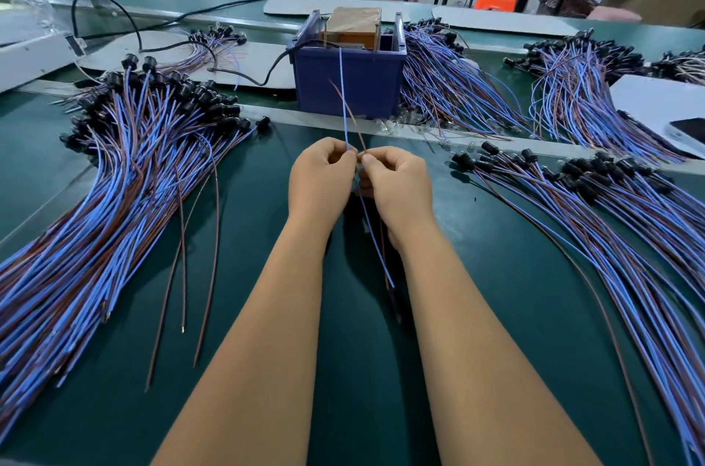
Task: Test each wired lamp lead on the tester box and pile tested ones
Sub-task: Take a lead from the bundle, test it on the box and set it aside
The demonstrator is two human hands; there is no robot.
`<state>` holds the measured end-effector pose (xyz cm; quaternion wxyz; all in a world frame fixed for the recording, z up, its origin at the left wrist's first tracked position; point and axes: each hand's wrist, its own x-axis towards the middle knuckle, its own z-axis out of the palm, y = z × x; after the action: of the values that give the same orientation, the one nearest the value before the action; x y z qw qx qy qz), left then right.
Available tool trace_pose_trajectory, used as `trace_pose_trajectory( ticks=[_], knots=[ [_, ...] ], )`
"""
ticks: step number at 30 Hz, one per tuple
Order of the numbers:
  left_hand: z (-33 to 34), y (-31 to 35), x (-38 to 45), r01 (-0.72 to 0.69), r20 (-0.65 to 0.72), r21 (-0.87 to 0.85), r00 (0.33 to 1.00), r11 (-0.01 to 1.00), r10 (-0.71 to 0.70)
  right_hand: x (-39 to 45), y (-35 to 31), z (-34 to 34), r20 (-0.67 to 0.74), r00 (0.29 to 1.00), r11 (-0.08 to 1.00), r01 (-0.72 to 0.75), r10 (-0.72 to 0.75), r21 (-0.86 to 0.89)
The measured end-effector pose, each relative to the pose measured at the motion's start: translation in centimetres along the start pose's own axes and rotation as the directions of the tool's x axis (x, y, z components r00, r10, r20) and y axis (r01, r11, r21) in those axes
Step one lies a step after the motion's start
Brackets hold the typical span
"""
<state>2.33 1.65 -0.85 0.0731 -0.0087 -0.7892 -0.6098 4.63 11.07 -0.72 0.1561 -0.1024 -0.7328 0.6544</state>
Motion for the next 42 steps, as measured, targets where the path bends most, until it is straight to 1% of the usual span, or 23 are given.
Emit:
trace_pose_trajectory(
  ticks=[2,4,10,14,17,21,25,29,32,36,42],
  knots=[
    [0.2,0.0,0.1,0.013,-0.013,0.010,1.000,1.000,-0.012,0.0,0.0,0.3,-0.031,0.999,0.997,0.040,-0.043,-0.070],
    [0.3,0.0,0.3,0.024,-0.036,0.007,0.999,1.000,-0.024,0.0,-0.1,0.5,-0.038,0.997,0.994,0.062,-0.066,-0.093],
    [0.6,0.3,-0.1,0.028,-0.056,0.033,0.998,0.999,-0.026,0.0,-0.4,1.0,-0.050,0.996,0.988,0.065,-0.073,-0.138],
    [0.5,0.3,-0.1,0.018,-0.040,-0.007,0.999,1.000,-0.018,-0.4,-0.5,0.8,-0.051,0.996,0.992,0.075,-0.080,-0.097],
    [0.7,0.6,-0.3,0.021,-0.057,-0.055,0.998,0.998,-0.024,-0.6,-0.6,0.7,-0.054,0.994,0.993,0.089,-0.093,-0.079],
    [1.2,0.9,-0.7,-0.010,-0.076,-0.071,0.997,0.997,0.004,-0.8,-0.7,0.6,-0.094,0.987,0.989,0.122,-0.130,-0.084],
    [1.2,1.0,-0.8,-0.018,-0.116,-0.139,0.993,0.990,0.002,-1.0,-1.0,0.5,-0.117,0.982,0.989,0.141,-0.146,-0.050],
    [1.0,0.8,-0.6,0.007,-0.157,-0.185,0.987,0.983,-0.036,-1.1,-1.0,0.2,-0.160,0.981,0.993,0.116,-0.113,0.012],
    [1.0,0.7,-0.5,0.031,-0.159,-0.205,0.985,0.978,-0.065,-1.0,-1.0,0.0,-0.181,0.981,0.994,0.087,-0.073,0.072],
    [1.1,0.8,-0.6,0.014,-0.157,-0.209,0.986,0.978,-0.047,-1.0,-1.1,-0.2,-0.211,0.976,0.991,0.072,-0.047,0.114],
    [1.1,0.9,-0.6,0.002,-0.195,-0.214,0.980,0.977,-0.044,-0.9,-1.2,-0.3,-0.211,0.977,0.991,0.027,0.001,0.132]
  ],
)
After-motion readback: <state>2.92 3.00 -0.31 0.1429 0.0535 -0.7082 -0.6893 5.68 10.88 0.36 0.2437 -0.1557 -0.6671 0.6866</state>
